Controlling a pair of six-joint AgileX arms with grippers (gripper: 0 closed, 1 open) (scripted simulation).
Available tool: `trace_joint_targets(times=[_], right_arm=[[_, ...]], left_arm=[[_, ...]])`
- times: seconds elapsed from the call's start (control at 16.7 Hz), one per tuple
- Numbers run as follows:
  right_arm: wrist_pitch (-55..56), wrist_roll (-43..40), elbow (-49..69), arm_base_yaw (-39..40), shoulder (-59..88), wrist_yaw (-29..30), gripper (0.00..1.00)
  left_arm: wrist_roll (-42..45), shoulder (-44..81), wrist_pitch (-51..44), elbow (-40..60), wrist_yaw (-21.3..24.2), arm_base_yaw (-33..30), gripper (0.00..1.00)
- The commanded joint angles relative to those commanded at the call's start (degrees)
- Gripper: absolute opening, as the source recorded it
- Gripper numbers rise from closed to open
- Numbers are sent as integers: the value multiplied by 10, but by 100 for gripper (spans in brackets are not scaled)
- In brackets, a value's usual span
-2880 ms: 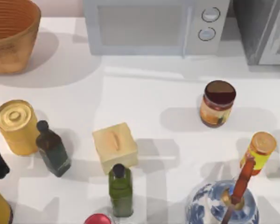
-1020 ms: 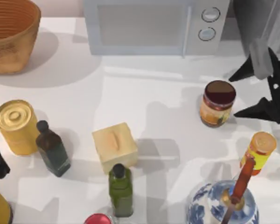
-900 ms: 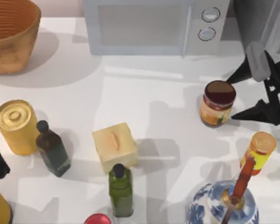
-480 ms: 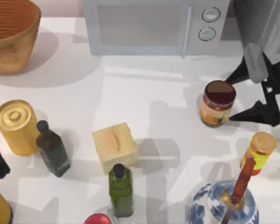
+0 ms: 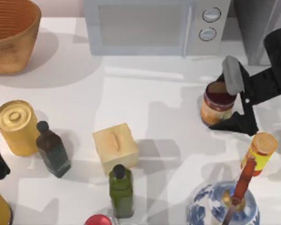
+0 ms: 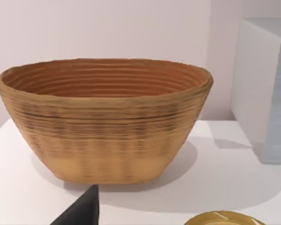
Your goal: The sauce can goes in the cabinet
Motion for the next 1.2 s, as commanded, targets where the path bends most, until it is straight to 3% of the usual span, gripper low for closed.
trace_joint_targets(times=[0.36, 1.14, 1.2], right_arm=[[15, 16, -5, 11, -3, 2, 100], [15, 16, -5, 11, -3, 2, 2], [15, 16, -5, 11, -3, 2, 0]], left_arm=[[0, 0, 0, 0, 0, 0, 100], [0, 0, 0, 0, 0, 0, 100], [0, 0, 0, 0, 0, 0, 100]])
